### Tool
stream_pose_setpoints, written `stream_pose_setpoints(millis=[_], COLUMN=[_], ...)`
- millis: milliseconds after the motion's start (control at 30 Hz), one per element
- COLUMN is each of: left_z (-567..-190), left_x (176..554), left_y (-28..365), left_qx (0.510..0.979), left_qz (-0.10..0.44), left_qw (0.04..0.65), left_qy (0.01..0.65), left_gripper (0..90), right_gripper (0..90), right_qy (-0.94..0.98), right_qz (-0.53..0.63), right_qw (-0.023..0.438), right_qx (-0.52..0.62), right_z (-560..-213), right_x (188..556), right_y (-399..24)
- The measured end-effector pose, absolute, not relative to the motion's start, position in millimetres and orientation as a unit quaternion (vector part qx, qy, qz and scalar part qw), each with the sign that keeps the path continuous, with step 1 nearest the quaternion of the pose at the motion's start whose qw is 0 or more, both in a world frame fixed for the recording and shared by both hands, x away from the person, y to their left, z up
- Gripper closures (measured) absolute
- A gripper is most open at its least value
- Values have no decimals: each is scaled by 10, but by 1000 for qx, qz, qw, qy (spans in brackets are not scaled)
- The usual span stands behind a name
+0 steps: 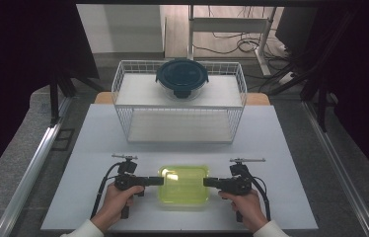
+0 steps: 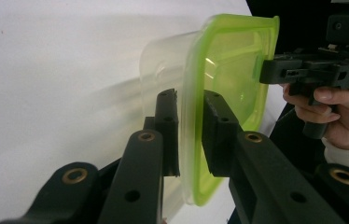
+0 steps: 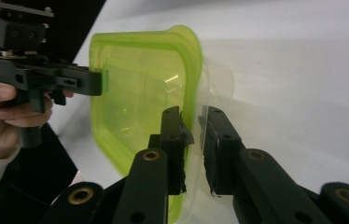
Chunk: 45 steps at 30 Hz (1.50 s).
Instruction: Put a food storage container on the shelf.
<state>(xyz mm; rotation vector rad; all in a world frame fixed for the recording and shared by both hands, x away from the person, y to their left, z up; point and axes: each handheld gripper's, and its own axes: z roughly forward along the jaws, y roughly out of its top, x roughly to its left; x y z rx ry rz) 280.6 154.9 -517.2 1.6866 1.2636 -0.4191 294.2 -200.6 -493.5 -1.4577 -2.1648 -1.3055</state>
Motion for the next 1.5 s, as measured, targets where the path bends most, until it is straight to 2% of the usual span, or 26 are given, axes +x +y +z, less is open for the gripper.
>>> stream_pose_setpoints(millis=[233,700,1500], left_z=[-5062,-4808,-4477], left_x=[2773,2681,2703], left_y=[1569,1579,1580], left_qx=[699,715,717], left_qz=[-156,-108,-78], left_qw=[484,506,534], left_qy=[502,470,442], left_gripper=[786,783,783], right_gripper=[792,792,791], right_qy=[-736,-752,-757], right_qz=[-460,-481,-510], right_qw=[112,73,32], right_qx=[-484,-444,-407], right_z=[-4888,-4721,-4373], right_x=[2924,2867,2881], right_y=[-2019,-2000,-2020])
